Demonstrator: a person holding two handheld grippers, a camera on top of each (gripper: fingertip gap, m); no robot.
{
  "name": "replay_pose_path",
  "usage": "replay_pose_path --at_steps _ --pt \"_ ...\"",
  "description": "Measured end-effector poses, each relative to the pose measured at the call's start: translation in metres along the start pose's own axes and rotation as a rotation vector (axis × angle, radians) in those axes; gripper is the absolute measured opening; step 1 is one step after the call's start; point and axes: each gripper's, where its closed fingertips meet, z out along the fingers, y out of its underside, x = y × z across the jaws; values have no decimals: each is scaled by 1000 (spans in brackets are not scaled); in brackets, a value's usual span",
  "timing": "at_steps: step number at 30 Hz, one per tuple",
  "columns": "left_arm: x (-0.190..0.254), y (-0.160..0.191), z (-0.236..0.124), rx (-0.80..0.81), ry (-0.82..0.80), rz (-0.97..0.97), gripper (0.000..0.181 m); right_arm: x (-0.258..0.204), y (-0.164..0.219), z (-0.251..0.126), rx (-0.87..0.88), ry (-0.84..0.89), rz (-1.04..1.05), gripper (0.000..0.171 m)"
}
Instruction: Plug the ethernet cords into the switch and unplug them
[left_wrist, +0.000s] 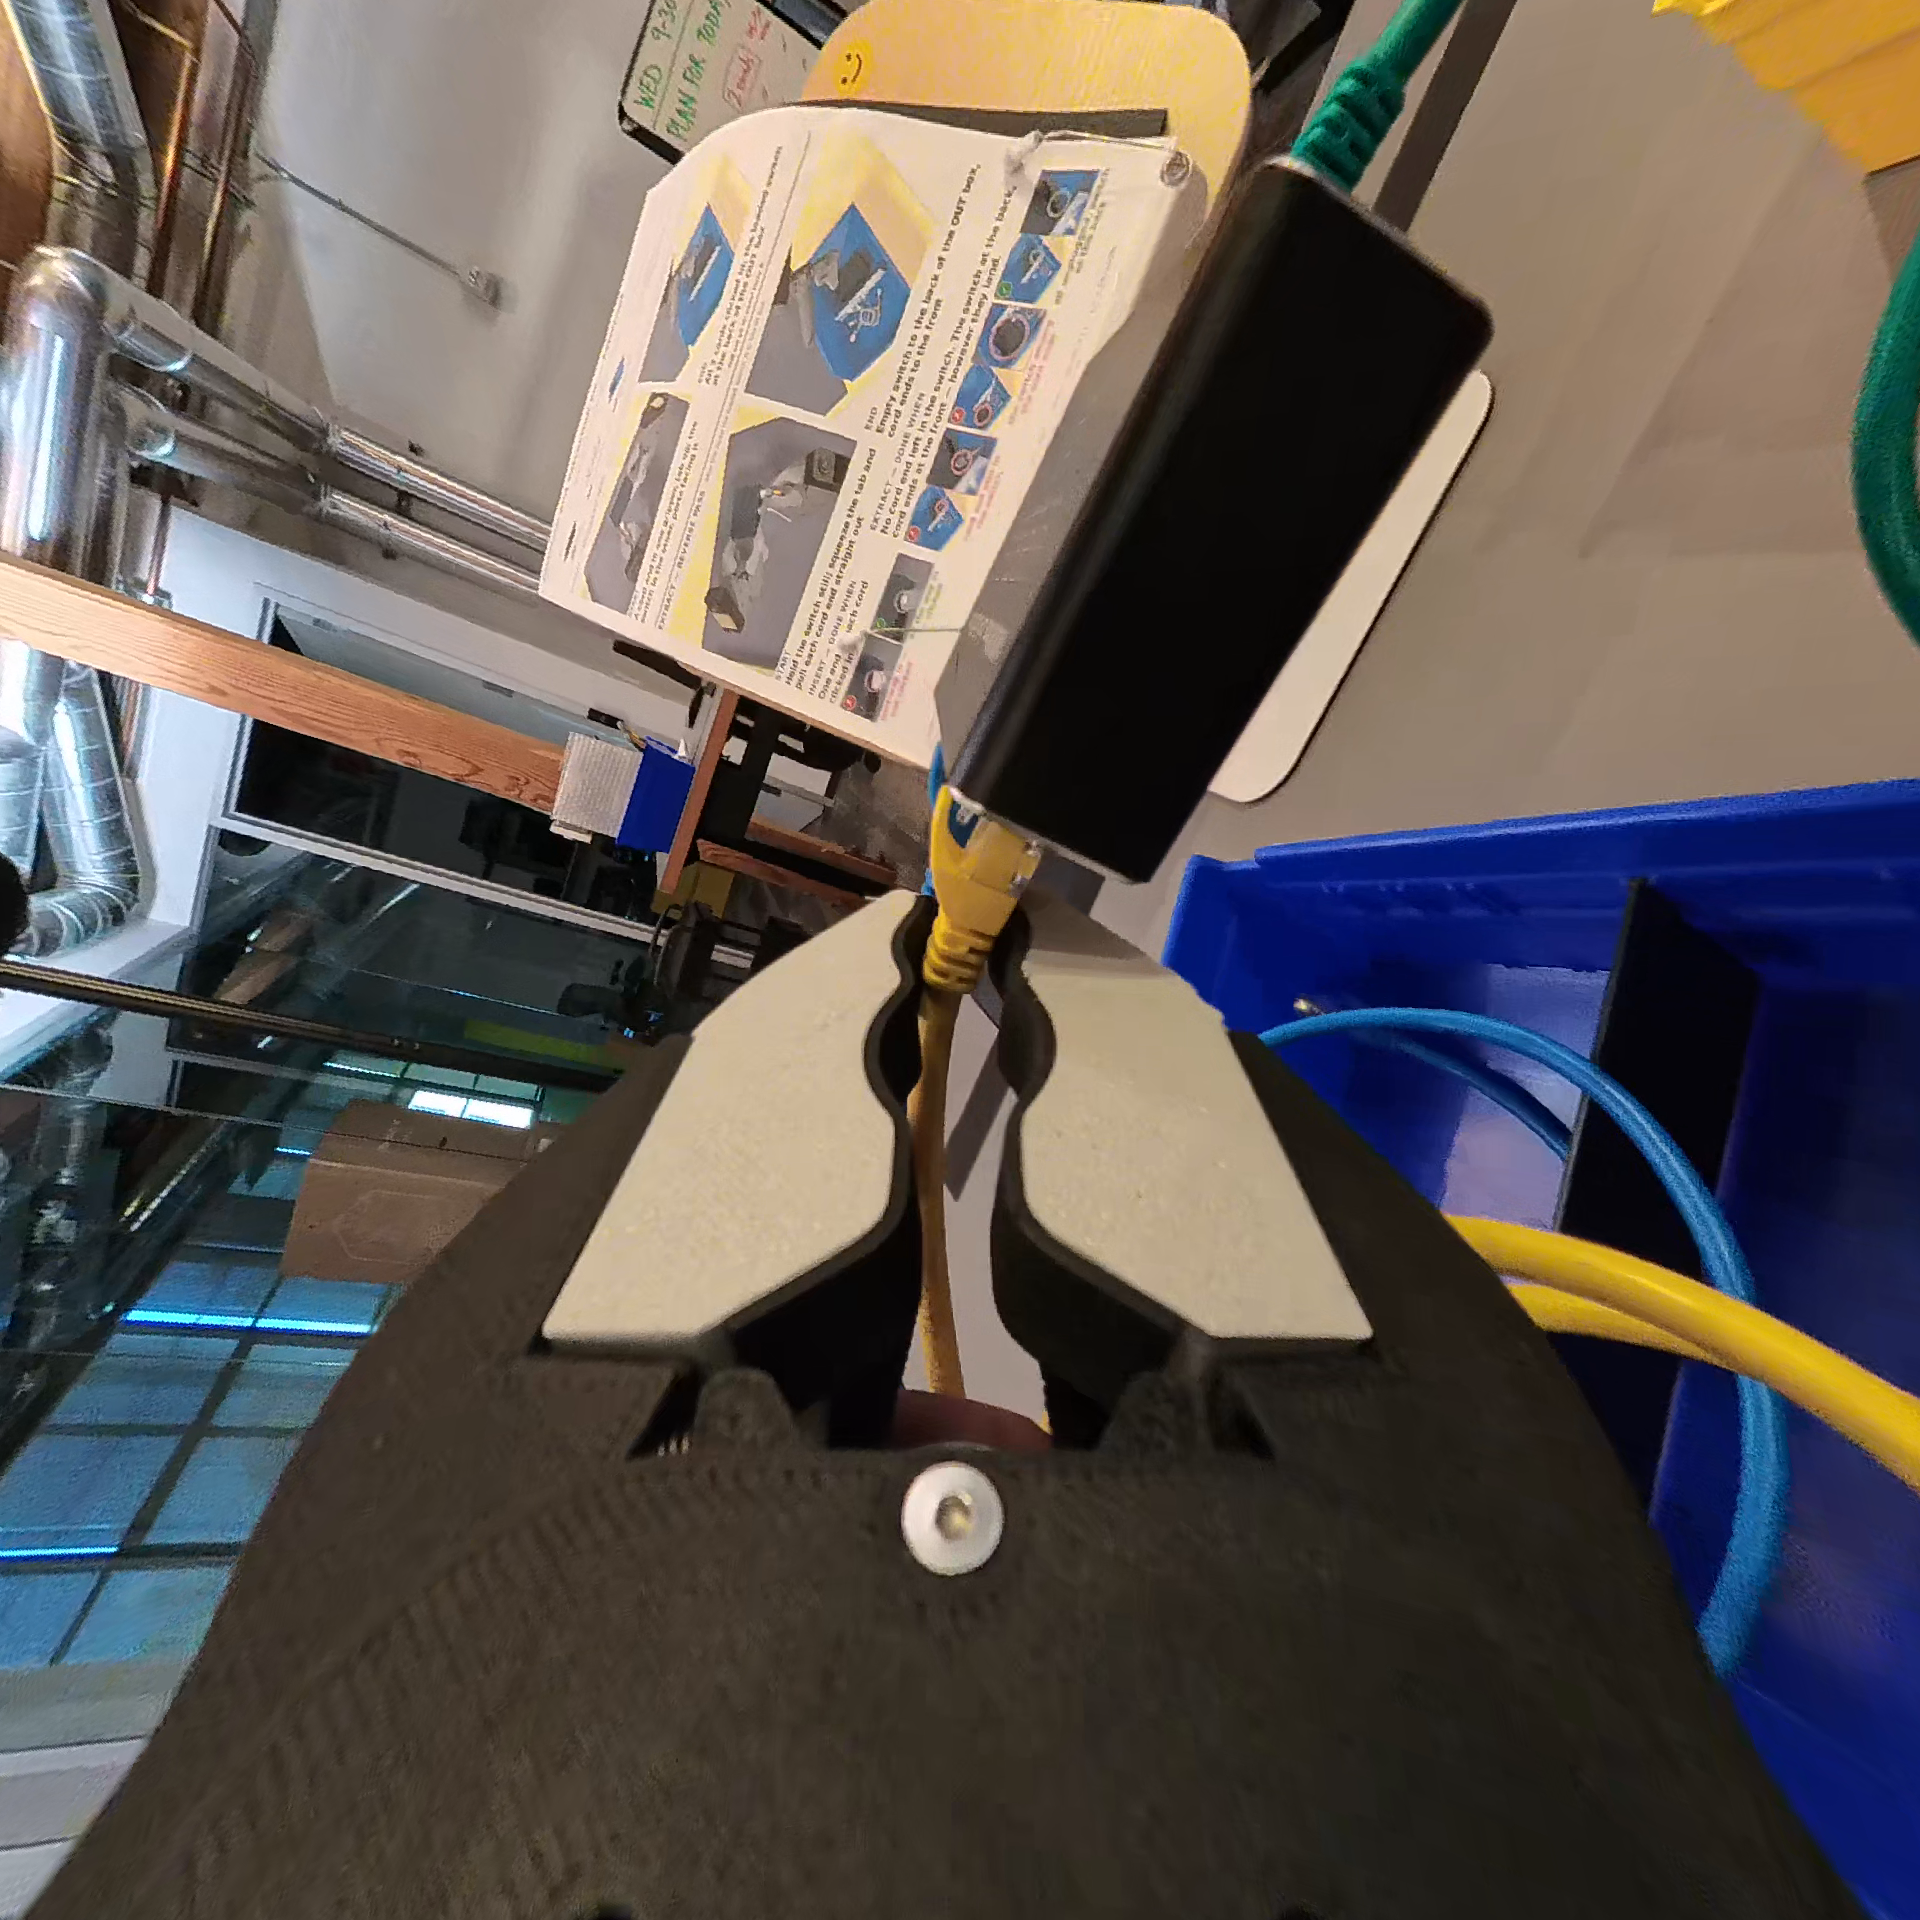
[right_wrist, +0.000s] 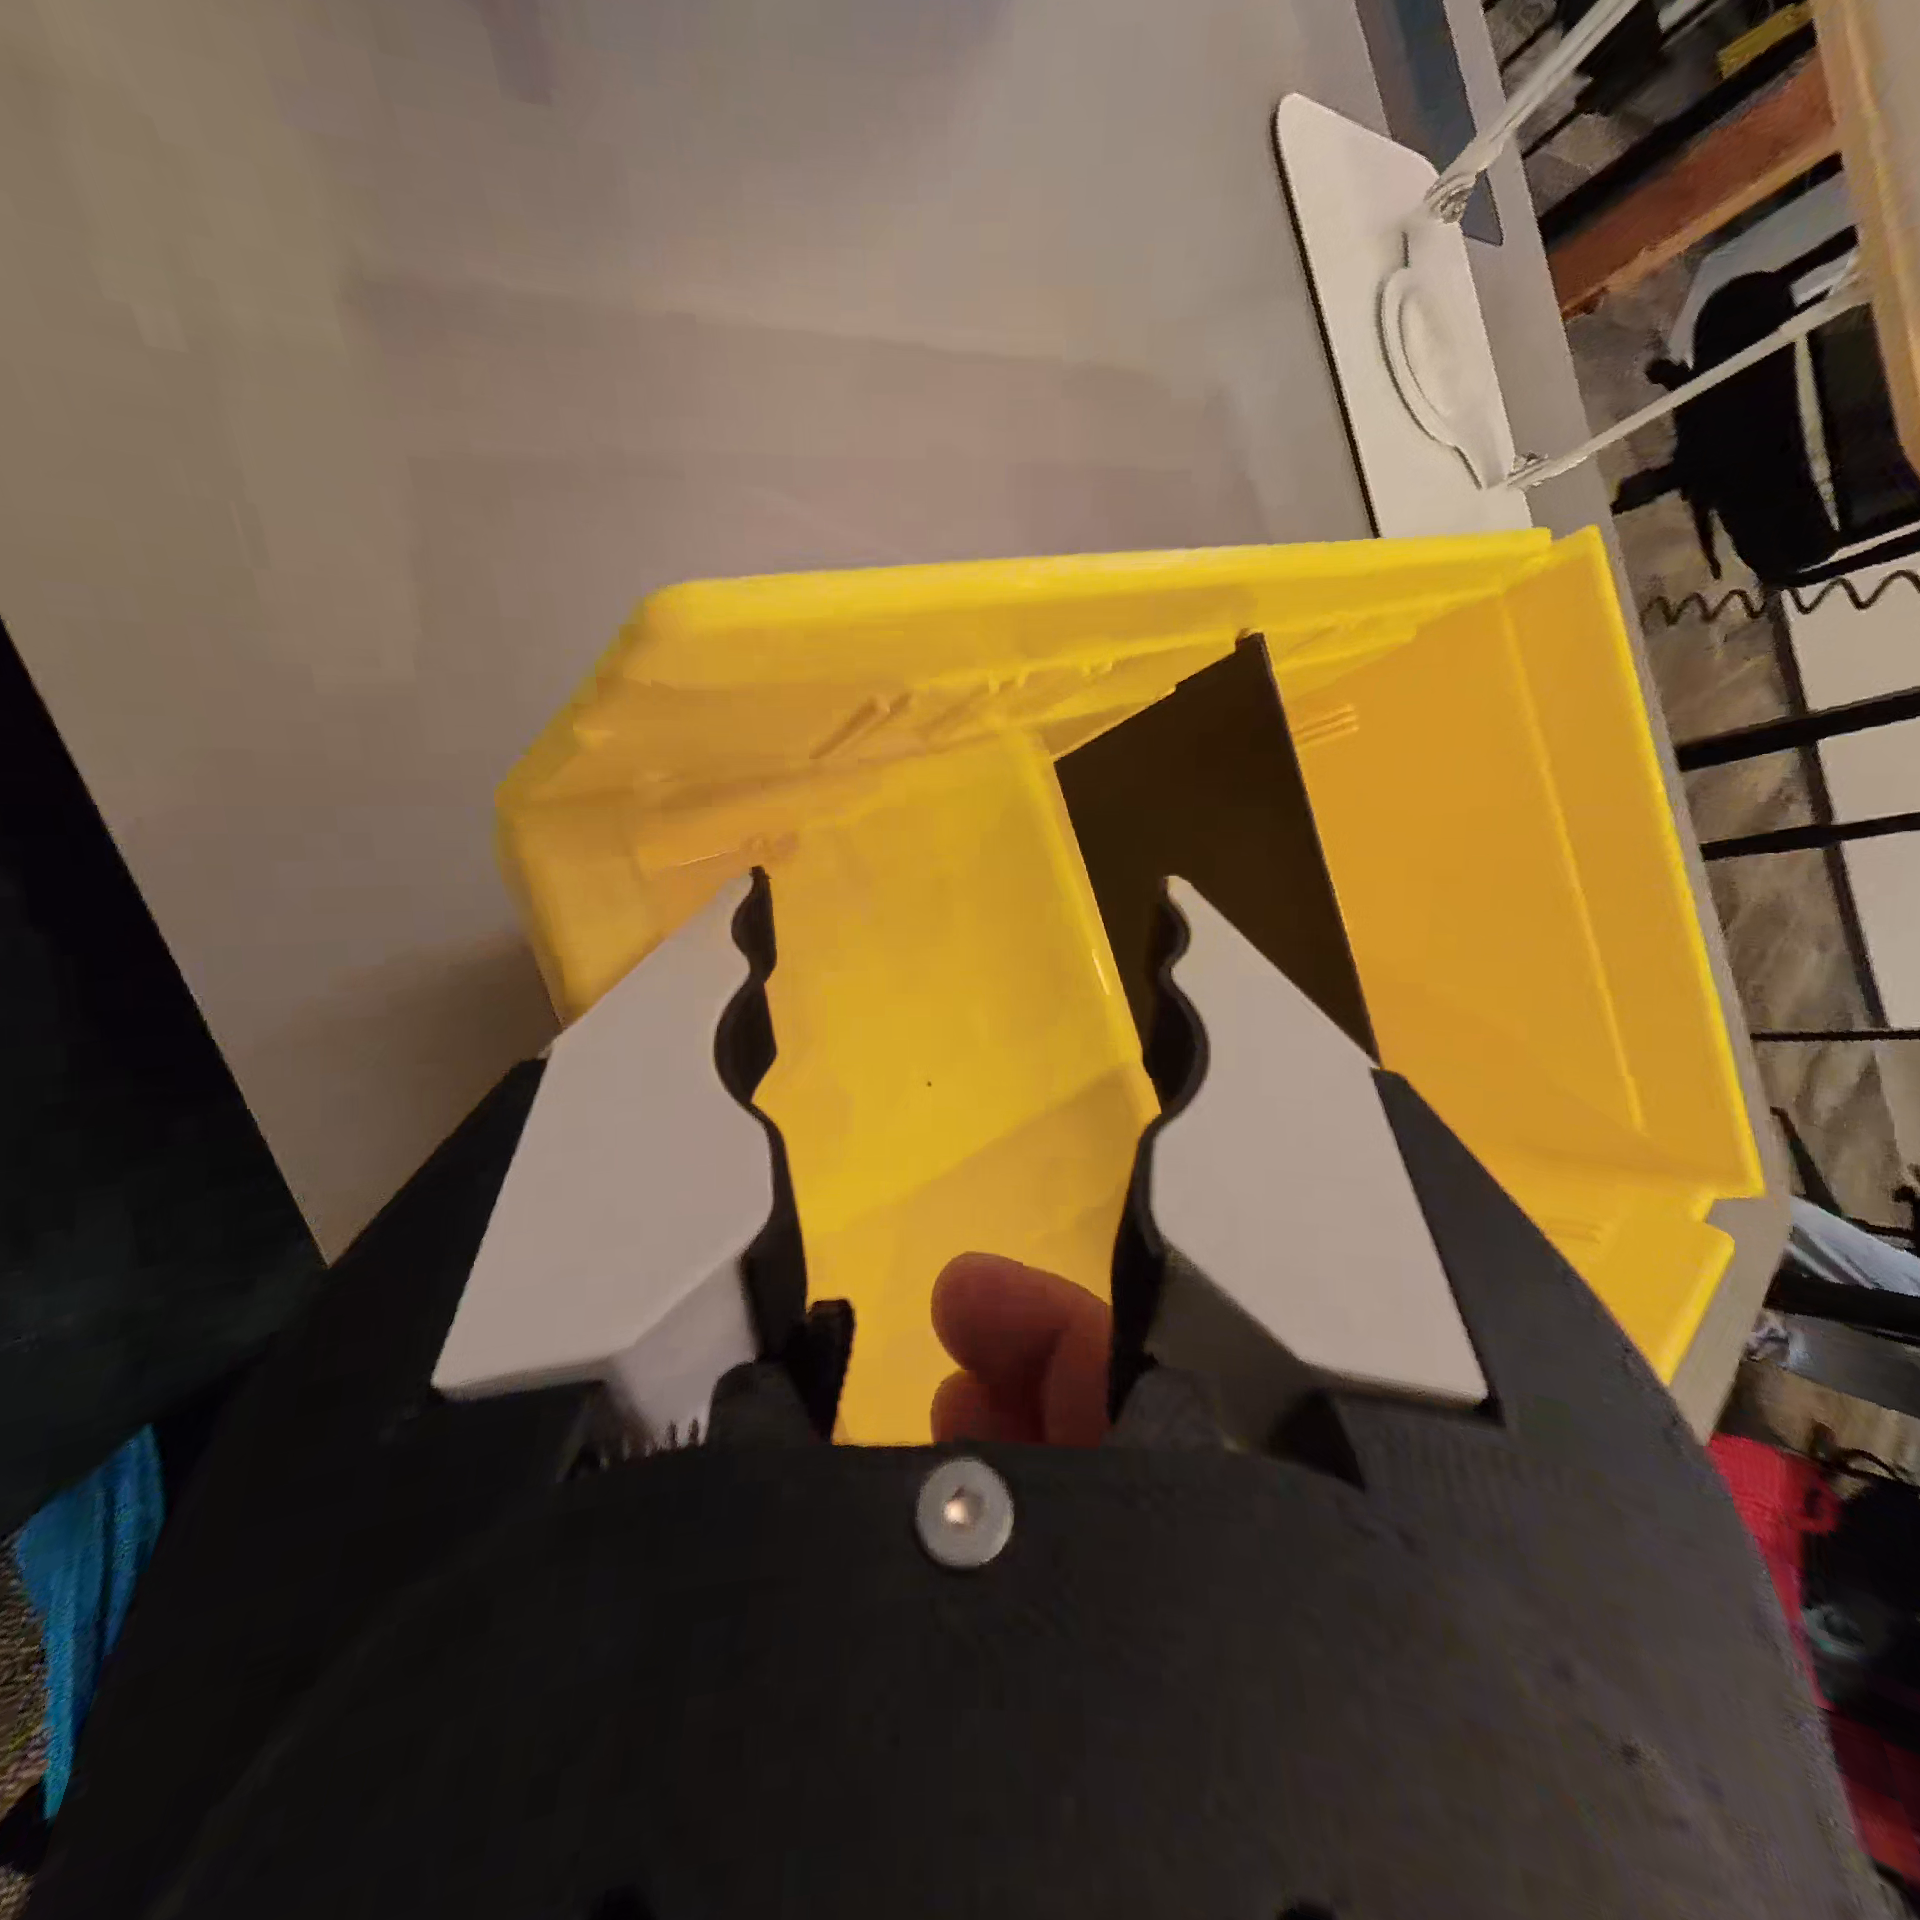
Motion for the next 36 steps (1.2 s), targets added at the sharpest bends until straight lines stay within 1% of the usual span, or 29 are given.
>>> replay_pose_path --at_steps 2,6,10,12,14,16,19,21,23,24,25,28,30,32,36 --pt "3 3 -2 -5 -4 -2 10 7 10 0 -28 18 18 66" --pt "6 5 -6 1 -5 -34 10 20 44 2 -149 86 20 65" --pt "6 9 -6 -4 -14 -48 10 26 66 2 -193 109 81 66" --pt "8 10 -5 -3 -10 -63 10 29 69 1 -189 119 109 67" --pt "9 10 -5 -9 -9 -55 10 36 68 -4 -185 160 92 65" --pt "10 9 -4 -10 -11 -51 10 35 60 -9 -163 149 75 68" --pt "10 8 -4 -6 -14 -60 10 18 35 -17 -79 43 50 76" --pt "11 7 -3 -5 -16 -60 10 1 24 -19 -44 -26 3 76" --pt "11 7 -2 -5 -14 -63 10 -3 20 -20 -33 -19 -40 67" --pt "11 7 -1 -6 -15 -61 10 -3 20 -20 -29 -12 -52 66" --pt "12 7 -1 -7 -17 -61 10 -2 19 -21 -25 4 -64 70" --pt "14 8 -1 -9 -14 -61 10 3 11 -29 10 34 -45 70" --pt "14 9 0 -15 -17 -60 10 -1 6 -36 22 21 -42 73" --pt "15 10 0 -14 -16 -65 10 -6 10 -37 -14 13 -70 74" --pt "17 7 0 -11 -14 -68 10 -8 22 -29 -26 22 -59 52"
